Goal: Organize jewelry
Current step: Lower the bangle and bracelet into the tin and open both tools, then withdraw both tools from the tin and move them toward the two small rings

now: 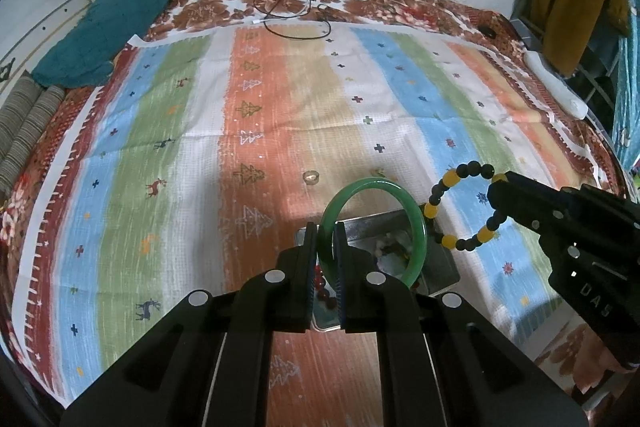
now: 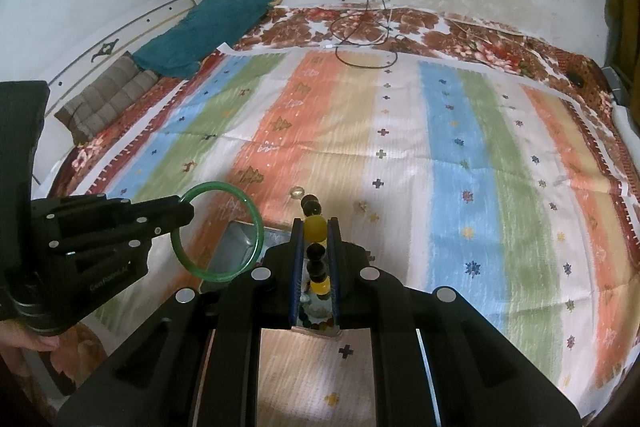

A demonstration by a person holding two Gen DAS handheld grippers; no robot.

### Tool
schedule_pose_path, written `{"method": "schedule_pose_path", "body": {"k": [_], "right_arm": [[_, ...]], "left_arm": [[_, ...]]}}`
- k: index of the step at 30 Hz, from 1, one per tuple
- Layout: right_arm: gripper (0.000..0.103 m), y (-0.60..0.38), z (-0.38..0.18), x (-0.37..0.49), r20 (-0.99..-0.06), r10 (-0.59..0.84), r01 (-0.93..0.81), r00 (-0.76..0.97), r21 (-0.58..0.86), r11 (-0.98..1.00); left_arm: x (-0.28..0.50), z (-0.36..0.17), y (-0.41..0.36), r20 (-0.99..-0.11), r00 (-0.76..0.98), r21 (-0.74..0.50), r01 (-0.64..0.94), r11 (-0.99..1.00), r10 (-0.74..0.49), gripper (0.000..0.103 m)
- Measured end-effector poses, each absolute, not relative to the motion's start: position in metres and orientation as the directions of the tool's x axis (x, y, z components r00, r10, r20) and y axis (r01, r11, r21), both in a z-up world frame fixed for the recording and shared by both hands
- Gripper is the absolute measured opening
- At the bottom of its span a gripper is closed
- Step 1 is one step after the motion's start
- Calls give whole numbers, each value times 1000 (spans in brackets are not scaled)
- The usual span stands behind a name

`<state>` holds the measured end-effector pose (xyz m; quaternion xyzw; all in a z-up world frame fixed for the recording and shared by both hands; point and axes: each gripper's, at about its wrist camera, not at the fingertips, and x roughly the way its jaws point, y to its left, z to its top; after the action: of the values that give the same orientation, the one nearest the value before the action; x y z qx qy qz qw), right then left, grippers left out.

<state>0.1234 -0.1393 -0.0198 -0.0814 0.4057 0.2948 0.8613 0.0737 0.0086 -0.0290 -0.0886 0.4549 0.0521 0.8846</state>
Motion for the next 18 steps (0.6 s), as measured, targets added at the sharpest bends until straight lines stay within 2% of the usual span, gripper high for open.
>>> {"method": "schedule_pose_path", "body": {"k": [7,10,13,18], "right_arm": [[14,-140,-21,124,-756,439,-563,485,114,818],[29,-144,-22,129,-762,419,-533,494,115,838],[29,-146,-24,133,-774,404,-516,488,118,849],[31,-147,-30,137,-791,389,-505,472,119,855]], "left_arm": [[74,-30,5,-827,562,-138,-174,975,-17,10],[75,-33,6,-839,544,-127,-188,974,-4,14],[77,-32,7,-843,538,-114,-205,972,15,14],[78,-33,13,-846,533,-113,-225,968,26,22]]}}
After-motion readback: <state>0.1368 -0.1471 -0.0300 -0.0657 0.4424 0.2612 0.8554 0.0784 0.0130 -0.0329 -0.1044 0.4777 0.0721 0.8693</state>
